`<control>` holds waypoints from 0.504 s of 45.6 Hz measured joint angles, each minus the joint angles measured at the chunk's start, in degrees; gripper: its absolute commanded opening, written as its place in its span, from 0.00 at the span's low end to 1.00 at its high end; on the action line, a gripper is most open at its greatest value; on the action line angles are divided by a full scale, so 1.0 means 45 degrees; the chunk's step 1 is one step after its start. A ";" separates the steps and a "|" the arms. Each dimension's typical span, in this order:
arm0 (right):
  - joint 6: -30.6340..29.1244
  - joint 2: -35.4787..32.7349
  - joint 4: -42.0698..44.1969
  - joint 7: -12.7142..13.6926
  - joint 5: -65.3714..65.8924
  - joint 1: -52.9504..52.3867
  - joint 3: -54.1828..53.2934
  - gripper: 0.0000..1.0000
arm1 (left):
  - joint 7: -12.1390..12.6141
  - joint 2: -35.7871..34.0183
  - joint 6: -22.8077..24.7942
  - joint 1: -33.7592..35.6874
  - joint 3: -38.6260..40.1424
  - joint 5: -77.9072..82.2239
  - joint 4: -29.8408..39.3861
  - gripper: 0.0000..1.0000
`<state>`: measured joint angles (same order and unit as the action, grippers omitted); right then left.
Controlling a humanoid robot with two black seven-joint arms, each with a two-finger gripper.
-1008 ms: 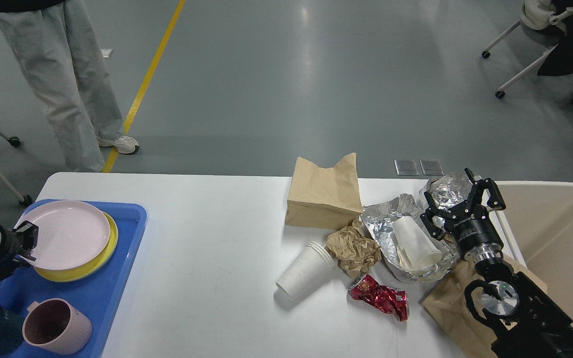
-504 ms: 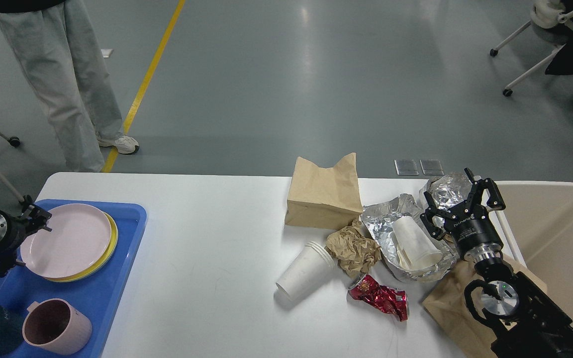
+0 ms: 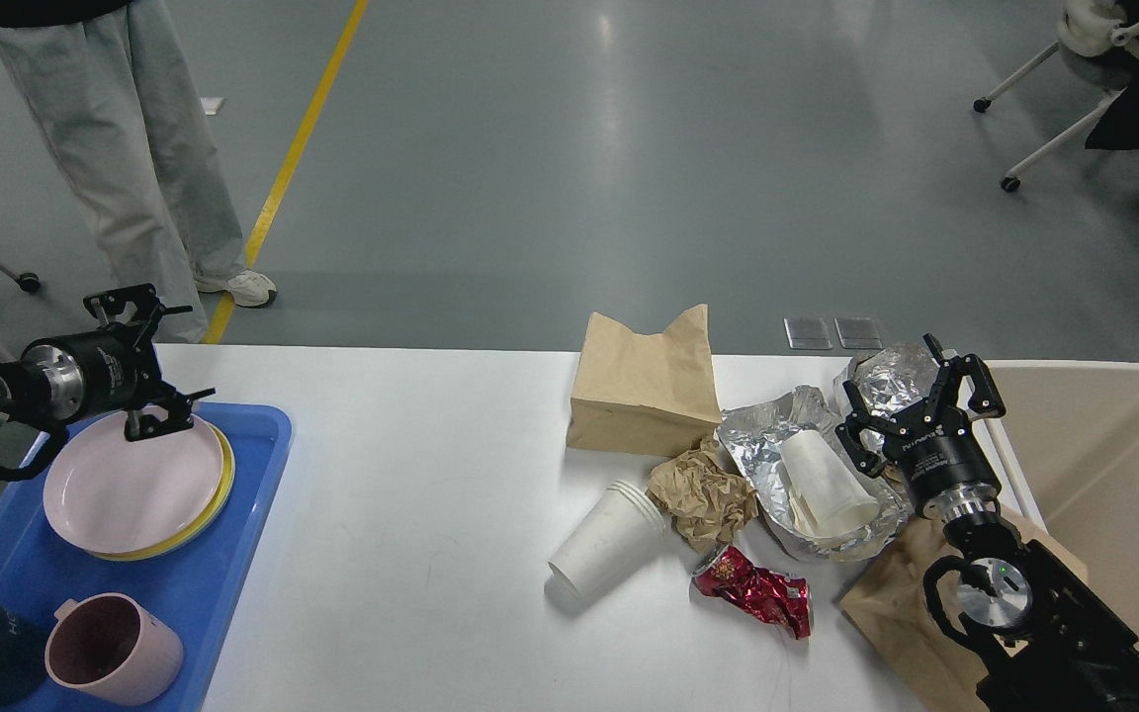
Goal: Tidy desktop
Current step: 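Release the pink plate and raise the left gripper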
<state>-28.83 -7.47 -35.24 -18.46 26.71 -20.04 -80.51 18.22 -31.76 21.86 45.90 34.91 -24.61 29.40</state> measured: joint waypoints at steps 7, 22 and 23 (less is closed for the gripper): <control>0.0000 0.0003 0.0000 0.0000 0.0001 0.0001 0.0000 1.00 | -0.1418 0.1142 0.0000 -0.1240 0.3804 0.0121 0.0082 0.96; 0.0000 0.0006 -0.0018 0.0000 -0.0004 0.0000 0.0000 1.00 | -0.4863 0.2475 0.0931 -0.4050 0.6235 0.1776 0.2660 0.96; 0.0000 0.0006 -0.0019 0.0000 -0.0004 0.0001 0.0000 1.00 | -0.4874 0.2565 0.0938 -0.4316 0.6476 0.1951 0.2949 0.96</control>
<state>-28.83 -7.45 -35.33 -18.46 26.70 -20.03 -80.51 -3.71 -20.22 26.08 26.48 64.05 -15.83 42.67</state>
